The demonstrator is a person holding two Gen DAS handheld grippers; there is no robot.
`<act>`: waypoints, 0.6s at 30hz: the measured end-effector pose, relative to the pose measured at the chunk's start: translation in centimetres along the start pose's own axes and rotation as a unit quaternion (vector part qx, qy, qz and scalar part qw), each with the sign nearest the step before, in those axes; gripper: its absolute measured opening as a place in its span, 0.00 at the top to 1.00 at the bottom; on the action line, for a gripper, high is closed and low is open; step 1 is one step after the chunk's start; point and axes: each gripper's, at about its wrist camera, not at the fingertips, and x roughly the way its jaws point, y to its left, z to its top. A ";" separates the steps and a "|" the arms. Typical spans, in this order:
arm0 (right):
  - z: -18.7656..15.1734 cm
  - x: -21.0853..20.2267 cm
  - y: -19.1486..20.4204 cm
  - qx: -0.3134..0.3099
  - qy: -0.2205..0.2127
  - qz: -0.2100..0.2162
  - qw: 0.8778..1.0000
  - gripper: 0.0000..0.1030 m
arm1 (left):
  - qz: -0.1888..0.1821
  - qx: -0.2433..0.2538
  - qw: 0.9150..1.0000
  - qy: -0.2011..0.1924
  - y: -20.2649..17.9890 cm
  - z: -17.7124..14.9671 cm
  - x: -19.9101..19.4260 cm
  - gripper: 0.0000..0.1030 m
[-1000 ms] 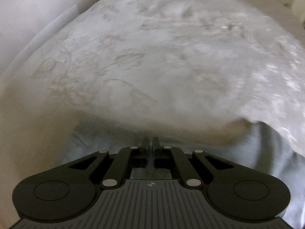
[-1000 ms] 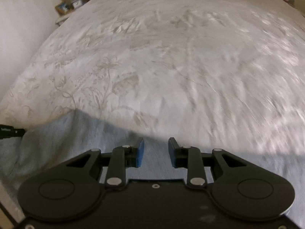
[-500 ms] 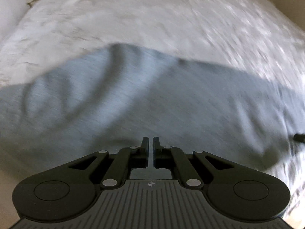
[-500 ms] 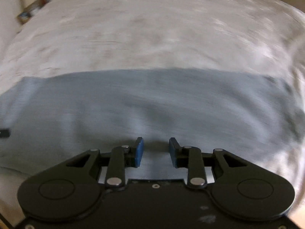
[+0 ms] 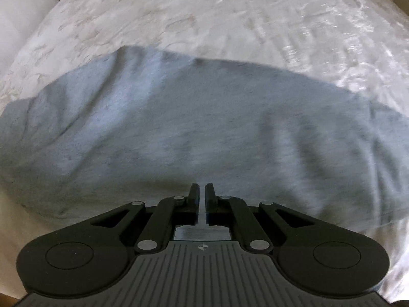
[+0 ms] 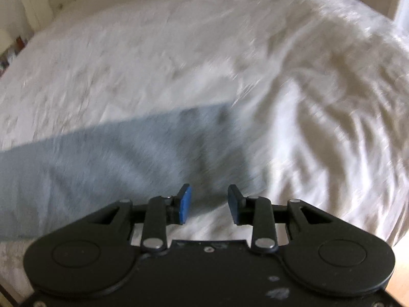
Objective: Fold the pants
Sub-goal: 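Grasp the pant leg cuff with the right gripper and lift it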
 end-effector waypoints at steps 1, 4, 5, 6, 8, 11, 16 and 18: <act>0.4 0.1 -0.8 0.000 -0.009 0.001 1.000 0.62 | -0.003 0.002 1.000 -0.001 -0.8 -0.2 -0.2 0.96; 1.5 0.9 -3.0 0.004 -0.011 0.009 1.000 0.59 | -0.015 0.018 1.000 -0.002 -3.4 -0.4 -1.1 0.96; 1.9 1.5 -3.4 0.008 -0.006 0.014 1.000 0.58 | -0.020 0.025 0.999 -0.003 -4.5 -0.5 -1.4 0.96; 2.5 1.9 -3.9 0.013 -0.001 0.021 1.000 0.58 | -0.024 0.029 0.999 -0.004 -5.1 -0.6 -1.7 0.96; 3.3 3.2 -4.5 0.023 0.011 0.044 0.999 0.56 | -0.030 0.035 0.999 -0.002 -6.4 -0.8 -1.8 0.95; 3.9 5.2 -4.8 0.033 0.039 0.083 0.995 0.55 | -0.037 0.038 0.999 0.004 -7.4 -1.1 -2.0 0.96; 4.1 8.0 -4.7 0.035 0.077 0.117 0.990 0.48 | -0.039 0.034 0.999 0.010 -7.9 -1.1 -2.3 0.96; 4.3 8.9 -4.8 0.043 0.086 0.133 0.986 0.45 | -0.038 0.031 0.999 0.011 -8.0 -1.0 -2.4 0.96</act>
